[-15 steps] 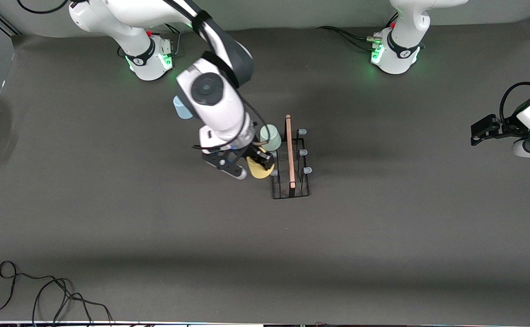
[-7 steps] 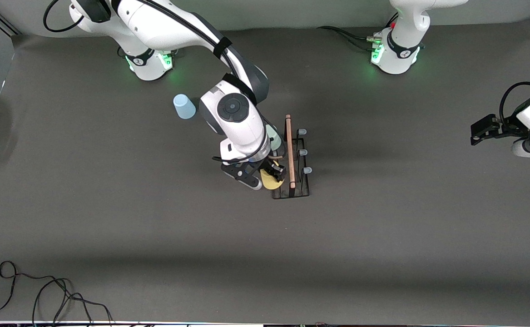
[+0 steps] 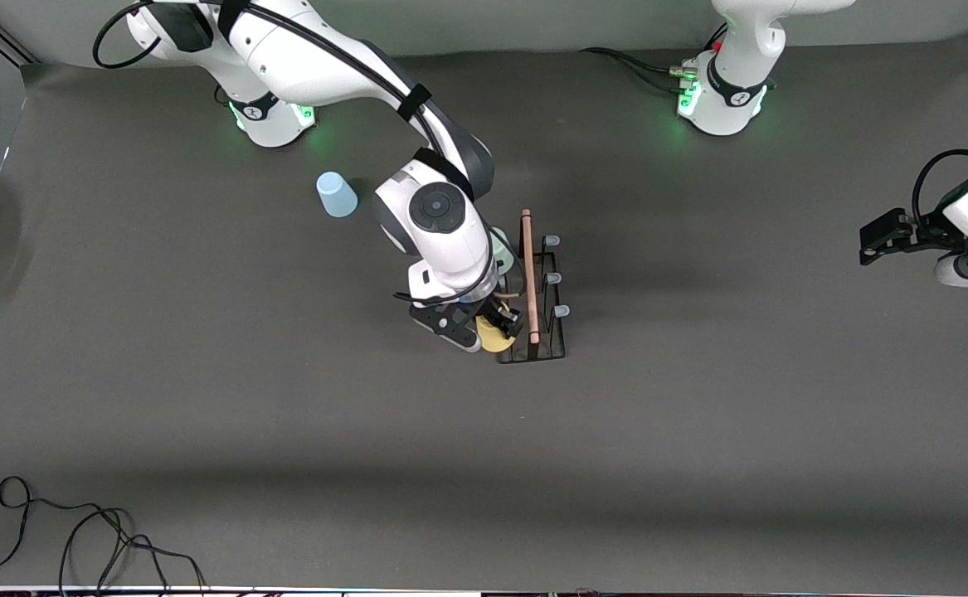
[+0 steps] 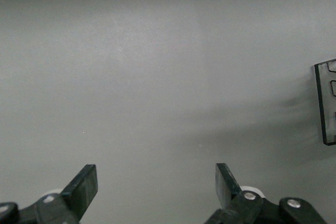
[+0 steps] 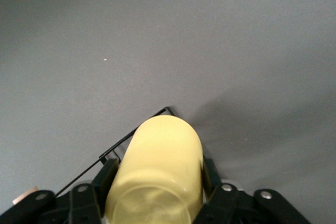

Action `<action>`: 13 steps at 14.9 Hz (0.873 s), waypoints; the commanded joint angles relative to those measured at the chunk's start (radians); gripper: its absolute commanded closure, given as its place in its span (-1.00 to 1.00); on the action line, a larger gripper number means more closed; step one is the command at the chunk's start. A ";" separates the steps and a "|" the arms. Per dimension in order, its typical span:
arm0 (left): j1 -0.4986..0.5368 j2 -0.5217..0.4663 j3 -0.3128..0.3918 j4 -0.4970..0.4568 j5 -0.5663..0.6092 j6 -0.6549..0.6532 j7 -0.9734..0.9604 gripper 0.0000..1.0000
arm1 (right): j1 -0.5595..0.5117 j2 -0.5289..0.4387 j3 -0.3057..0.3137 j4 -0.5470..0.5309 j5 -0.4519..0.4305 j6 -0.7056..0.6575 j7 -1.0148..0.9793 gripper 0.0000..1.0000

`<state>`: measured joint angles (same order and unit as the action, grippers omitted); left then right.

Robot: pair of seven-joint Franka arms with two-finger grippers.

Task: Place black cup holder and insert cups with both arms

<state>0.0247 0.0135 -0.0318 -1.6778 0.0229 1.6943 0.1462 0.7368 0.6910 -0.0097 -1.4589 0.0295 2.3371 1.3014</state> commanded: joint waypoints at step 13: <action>-0.008 -0.013 0.003 -0.006 0.009 -0.009 -0.013 -1.00 | -0.195 -0.312 -0.021 0.026 0.056 -0.548 -0.431 -0.99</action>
<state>0.0246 0.0135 -0.0316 -1.6783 0.0229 1.6942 0.1462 0.5987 0.4699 -0.0355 -1.3989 0.0402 1.8944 1.0048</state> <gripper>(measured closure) 0.000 0.004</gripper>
